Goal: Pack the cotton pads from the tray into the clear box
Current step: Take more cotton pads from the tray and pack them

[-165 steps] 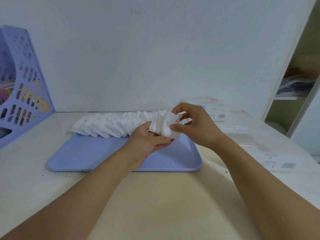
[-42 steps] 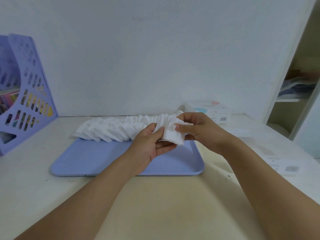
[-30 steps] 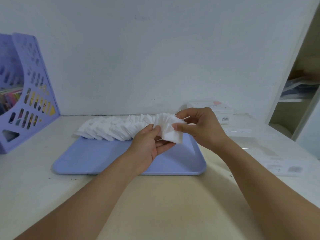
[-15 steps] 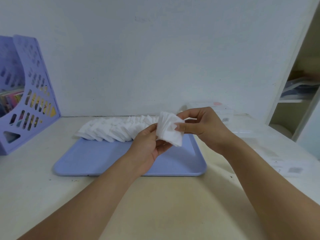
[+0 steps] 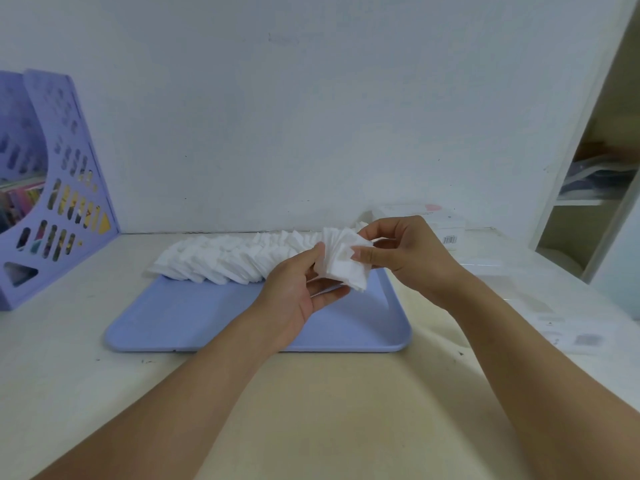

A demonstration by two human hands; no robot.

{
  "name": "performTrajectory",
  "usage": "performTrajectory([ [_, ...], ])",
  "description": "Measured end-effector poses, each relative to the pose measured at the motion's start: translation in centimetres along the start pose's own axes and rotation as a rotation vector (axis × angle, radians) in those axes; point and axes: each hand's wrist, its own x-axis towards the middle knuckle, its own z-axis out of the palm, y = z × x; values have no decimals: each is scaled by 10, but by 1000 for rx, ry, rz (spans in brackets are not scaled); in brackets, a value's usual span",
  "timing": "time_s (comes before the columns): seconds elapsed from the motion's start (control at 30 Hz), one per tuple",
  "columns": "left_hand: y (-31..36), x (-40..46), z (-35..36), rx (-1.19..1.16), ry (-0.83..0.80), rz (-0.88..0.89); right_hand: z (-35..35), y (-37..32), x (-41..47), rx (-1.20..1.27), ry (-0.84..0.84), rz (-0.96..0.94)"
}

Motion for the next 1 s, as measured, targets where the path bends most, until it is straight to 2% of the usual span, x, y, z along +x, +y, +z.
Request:
performTrajectory([
  [0.17,-2,-3,1,227,-23,53,2,2,-1,-2,-107,24],
  [0.4,-2,-4,2,106,-79,-12,1,5,2,60,-119,63],
  [0.6,-3,0,0,58,-6,8,7,-3,-2,126,-108,98],
  [0.77,-7,0,-2,65,-48,64,21,-3,-6,-308,125,-126],
  [1.0,-4,-3,-1,94,-107,92,26,4,-3,-433,162,-317],
])
